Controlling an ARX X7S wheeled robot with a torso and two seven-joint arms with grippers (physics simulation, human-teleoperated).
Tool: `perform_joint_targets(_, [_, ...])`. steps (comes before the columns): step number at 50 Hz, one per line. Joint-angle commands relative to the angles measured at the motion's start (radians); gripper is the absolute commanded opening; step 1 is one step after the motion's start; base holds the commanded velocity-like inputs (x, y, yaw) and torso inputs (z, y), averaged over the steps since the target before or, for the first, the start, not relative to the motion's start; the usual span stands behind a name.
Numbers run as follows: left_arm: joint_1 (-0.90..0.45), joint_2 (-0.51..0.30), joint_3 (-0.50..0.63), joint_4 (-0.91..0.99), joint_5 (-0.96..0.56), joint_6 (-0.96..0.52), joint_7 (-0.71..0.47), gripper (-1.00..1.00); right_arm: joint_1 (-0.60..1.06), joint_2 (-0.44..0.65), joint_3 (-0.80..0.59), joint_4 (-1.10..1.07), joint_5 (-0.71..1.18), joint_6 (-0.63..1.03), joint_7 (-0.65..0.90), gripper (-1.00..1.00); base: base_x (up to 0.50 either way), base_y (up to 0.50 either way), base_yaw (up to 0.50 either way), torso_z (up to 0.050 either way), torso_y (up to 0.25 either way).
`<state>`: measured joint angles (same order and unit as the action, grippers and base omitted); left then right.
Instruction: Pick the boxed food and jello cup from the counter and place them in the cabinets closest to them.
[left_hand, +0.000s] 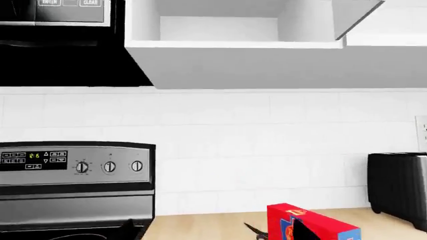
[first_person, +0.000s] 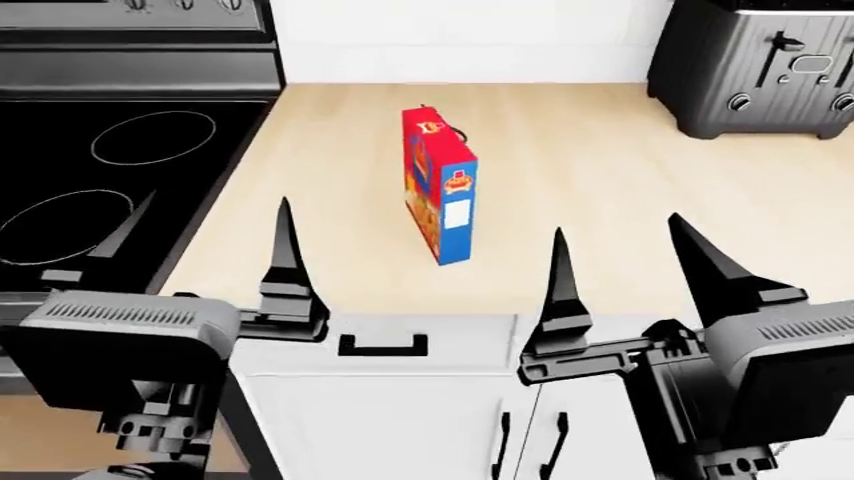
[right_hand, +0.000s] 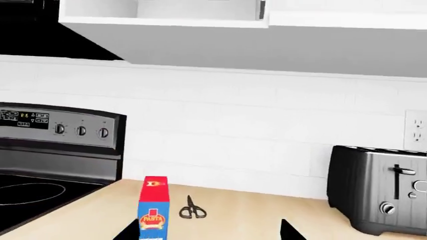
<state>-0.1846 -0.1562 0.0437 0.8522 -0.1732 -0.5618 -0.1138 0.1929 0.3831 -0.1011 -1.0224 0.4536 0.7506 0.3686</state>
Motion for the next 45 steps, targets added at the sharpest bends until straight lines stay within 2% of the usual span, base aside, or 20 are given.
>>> perform_joint_targets(1, [0.0, -0.02, 0.047, 0.023, 0.025, -0.023, -0.02, 1.0, 0.032, 0.142, -0.111, -0.02, 0.083, -0.05, 0.165, 1.0, 0.42, 0.34, 0.0, 0.0, 0.0])
perform_joint_targets(6, [0.006, -0.032, 0.077, 0.041, 0.04, -0.028, -0.023, 1.0, 0.061, 0.226, -0.214, -0.022, 0.071, -0.115, 0.235, 1.0, 0.5, 0.13, 0.0, 0.0, 0.0])
perform_joint_targets(12, [0.009, -0.039, 0.089, 0.039, 0.044, -0.022, -0.028, 1.0, 0.072, 0.251, -0.236, -0.01, 0.099, -0.148, 0.265, 1.0, 0.5, 0.1, 0.0, 0.0, 0.0])
perform_joint_targets(16, [0.015, -0.045, 0.105, 0.037, 0.05, -0.011, -0.027, 1.0, 0.078, 0.244, -0.223, -0.007, 0.19, -0.16, 0.248, 1.0, 0.23, 0.04, 0.0, 0.0, 0.0])
perform_joint_targets(24, [0.019, -0.054, 0.112, 0.042, 0.048, -0.004, -0.028, 1.0, 0.207, 0.199, -0.298, 0.033, 0.356, 0.027, 0.287, 1.0, 0.0, 0.0, 0.0, 0.0, 0.0])
perform_joint_targets(29, [0.016, -0.059, 0.12, 0.046, 0.052, -0.011, -0.032, 1.0, 0.272, 0.171, -0.242, 0.119, 0.543, 0.099, 0.329, 1.0, 0.0, 0.0, 0.0, 0.0, 0.0])
perform_joint_targets(45, [0.015, -0.062, 0.123, 0.034, 0.045, 0.004, -0.046, 1.0, 0.345, 0.099, -0.277, 0.33, 0.579, 0.1, 0.243, 1.0, 0.0, 0.0, 0.0, 0.0, 0.0])
